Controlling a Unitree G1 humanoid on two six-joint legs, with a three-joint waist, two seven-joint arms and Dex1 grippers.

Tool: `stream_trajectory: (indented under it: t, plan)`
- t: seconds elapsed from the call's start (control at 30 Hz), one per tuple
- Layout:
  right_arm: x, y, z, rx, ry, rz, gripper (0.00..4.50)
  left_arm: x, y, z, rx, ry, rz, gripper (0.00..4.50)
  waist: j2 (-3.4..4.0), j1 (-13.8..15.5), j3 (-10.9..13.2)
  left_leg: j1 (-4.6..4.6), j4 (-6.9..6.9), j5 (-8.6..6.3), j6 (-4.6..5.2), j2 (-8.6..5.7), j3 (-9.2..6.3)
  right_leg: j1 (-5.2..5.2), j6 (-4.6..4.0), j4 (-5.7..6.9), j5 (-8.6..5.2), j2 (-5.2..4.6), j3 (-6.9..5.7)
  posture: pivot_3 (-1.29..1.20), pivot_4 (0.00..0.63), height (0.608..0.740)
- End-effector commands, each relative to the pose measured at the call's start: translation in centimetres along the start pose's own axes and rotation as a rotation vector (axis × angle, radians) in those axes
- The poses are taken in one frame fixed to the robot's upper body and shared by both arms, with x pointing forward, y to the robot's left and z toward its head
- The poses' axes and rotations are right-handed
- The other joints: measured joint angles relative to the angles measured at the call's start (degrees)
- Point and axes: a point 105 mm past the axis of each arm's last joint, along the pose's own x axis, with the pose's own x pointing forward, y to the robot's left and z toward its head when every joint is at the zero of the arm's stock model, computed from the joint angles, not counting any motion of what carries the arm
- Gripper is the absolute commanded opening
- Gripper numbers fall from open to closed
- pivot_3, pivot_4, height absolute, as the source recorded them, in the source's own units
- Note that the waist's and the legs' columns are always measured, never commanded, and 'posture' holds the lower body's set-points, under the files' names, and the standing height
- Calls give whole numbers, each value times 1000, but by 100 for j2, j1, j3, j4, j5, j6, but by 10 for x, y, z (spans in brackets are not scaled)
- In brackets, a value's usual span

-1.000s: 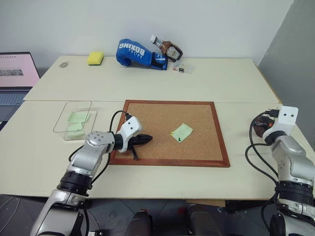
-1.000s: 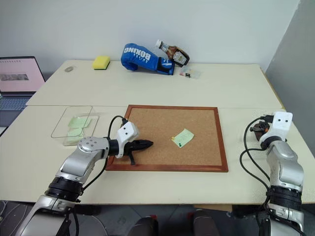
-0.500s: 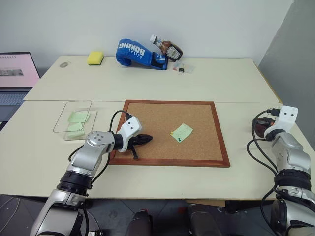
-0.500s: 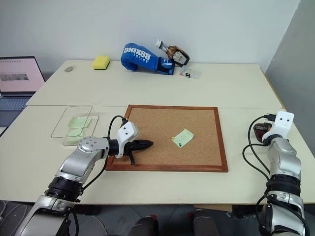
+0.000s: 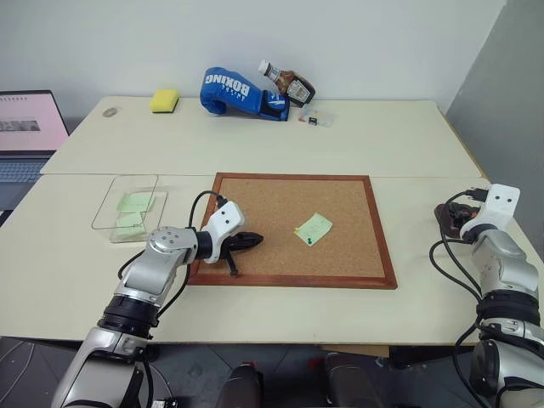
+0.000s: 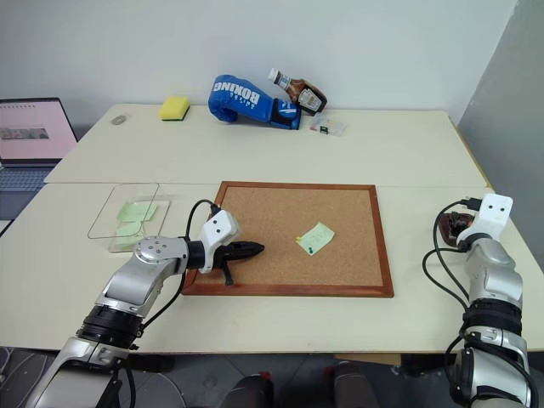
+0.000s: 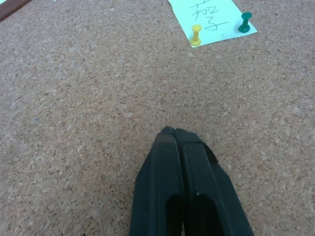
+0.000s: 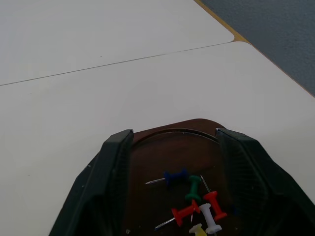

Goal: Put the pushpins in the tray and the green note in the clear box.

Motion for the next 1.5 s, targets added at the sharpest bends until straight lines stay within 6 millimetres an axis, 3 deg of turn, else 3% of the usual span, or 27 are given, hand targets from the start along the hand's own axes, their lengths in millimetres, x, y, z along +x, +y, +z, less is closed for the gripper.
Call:
stream_trajectory:
  t: [0.03,0.07,0.2,0.27,0.33,0.57,0.7,0.83,1.03,1.4,1.5]
  plan:
    - [-3,-6,26,-38,-92,-16,3853,2,-4,-21,-28,87,-8,0,0,0,0,0,0,0,0,0,0,0,0,0,0,0,0,0,150,740]
    - [-5,-4,30,-68,-113,-7,4069,1,-3,-21,-28,88,-8,0,0,0,0,0,0,0,0,0,0,0,0,0,0,0,0,0,150,740]
    - [-15,25,50,-92,-221,131,4069,0,-2,-22,-29,90,-5,0,4,-1,2,-1,-1,0,0,0,0,-1,0,-1,-1,0,0,0,150,740]
    - [-32,70,53,-108,-252,367,4069,0,-2,-22,-31,91,-4,0,5,-7,2,0,-1,0,0,0,0,-1,0,0,-1,0,0,0,150,740]
    - [-54,109,47,-162,-249,572,4069,0,-2,-22,-33,92,-5,0,5,-11,2,0,-3,0,0,1,-4,-1,2,0,0,2,-2,0,150,740]
    - [-118,185,22,-231,-188,993,4069,0,-1,-23,-33,94,-11,0,6,1,3,-3,-3,0,-1,4,-4,-2,0,-5,-2,3,-3,0,150,740]
    - [-144,215,9,-295,-171,1163,4069,0,-2,-23,-35,93,-18,0,5,1,4,-4,-4,0,-1,4,-6,-5,-1,-4,-3,2,-6,0,150,740]
    - [-155,234,-1,-323,-163,1251,4069,-1,-3,-24,-37,94,-19,0,1,0,6,-3,-4,0,-1,5,-7,-6,-2,-6,-4,3,-8,0,150,740]
    - [-146,249,-20,-329,-115,1280,4069,-2,-6,-24,-35,94,-23,0,-1,-1,7,-4,-4,-1,-1,5,-7,-6,-2,-7,-4,2,-8,0,150,740]
    - [-125,248,-53,-343,-27,1273,4069,-6,-10,-24,-46,93,-27,0,-2,-4,7,-4,-18,-1,-1,5,-6,-12,4,-8,-2,3,-8,0,150,740]
    - [-125,253,-52,-350,-49,1276,3434,-6,-11,-23,-46,93,-30,0,-2,-13,7,0,-20,-1,-1,6,-5,-11,4,-7,-2,3,-8,0,150,740]
